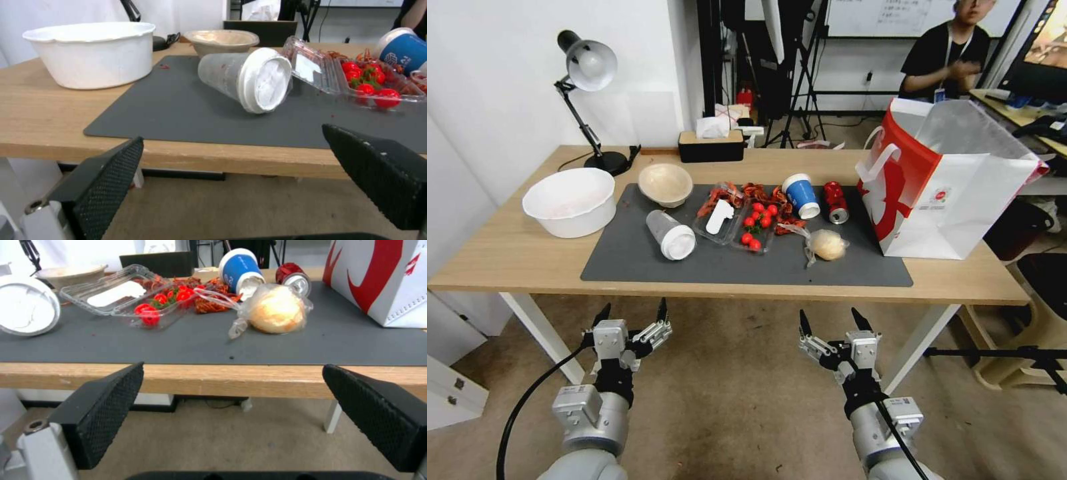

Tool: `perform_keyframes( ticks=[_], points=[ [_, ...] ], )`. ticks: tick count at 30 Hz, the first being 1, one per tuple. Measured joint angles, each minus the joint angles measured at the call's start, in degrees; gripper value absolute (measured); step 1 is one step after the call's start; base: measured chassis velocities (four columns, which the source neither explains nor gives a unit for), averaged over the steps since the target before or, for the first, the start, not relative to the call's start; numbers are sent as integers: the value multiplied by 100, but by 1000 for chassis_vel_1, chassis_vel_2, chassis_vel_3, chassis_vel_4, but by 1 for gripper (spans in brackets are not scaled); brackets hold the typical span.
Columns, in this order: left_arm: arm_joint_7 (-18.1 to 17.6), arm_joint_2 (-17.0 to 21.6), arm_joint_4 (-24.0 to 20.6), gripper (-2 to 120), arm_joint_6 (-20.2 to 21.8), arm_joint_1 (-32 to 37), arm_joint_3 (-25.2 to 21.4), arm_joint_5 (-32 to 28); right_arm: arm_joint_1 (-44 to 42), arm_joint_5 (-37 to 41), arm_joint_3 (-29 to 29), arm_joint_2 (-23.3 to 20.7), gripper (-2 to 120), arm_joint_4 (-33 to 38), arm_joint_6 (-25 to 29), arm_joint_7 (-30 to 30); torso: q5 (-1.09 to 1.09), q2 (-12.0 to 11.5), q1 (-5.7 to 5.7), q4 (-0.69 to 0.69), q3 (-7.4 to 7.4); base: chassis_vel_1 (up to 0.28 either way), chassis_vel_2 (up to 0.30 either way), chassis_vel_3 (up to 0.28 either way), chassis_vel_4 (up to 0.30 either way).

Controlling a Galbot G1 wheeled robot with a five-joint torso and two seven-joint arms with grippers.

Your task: Pick up the trash from the table and place it into the takeout bag.

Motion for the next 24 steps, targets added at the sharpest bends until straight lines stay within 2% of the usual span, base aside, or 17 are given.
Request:
perform_keyframes(
  ticks=[12, 16, 18, 19, 20, 24],
  points=[
    [289, 137, 54, 100, -138, 45, -155, 19, 68, 211, 156, -135, 100, 125, 6, -33, 0, 0, 0, 0, 0, 0, 0, 0, 0],
    [635, 170, 120, 100, -418, 42, -287, 88, 337, 609, 384, -297, 100, 230, -22, -48, 0, 0, 0, 0, 0, 0, 0, 0, 0],
    [666, 170, 127, 100, -443, 42, -291, 95, 361, 630, 397, -308, 100, 230, -22, -48, 0, 0, 0, 0, 0, 0, 0, 0, 0],
    [861, 173, 171, 100, -567, 43, -311, 128, 488, 724, 458, -375, 100, 213, -12, -48, 0, 0, 0, 0, 0, 0, 0, 0, 0],
    [1006, 178, 211, 100, -664, 42, -323, 139, 617, 807, 498, -447, 100, 154, 52, -47, 0, 0, 0, 0, 0, 0, 0, 0, 0],
    [1227, 183, 326, 100, -822, 26, -350, 213, 1052, 1045, 584, -676, 100, -109, 292, -35, 0, 0, 0, 0, 0, 0, 0, 0, 0]
  ],
)
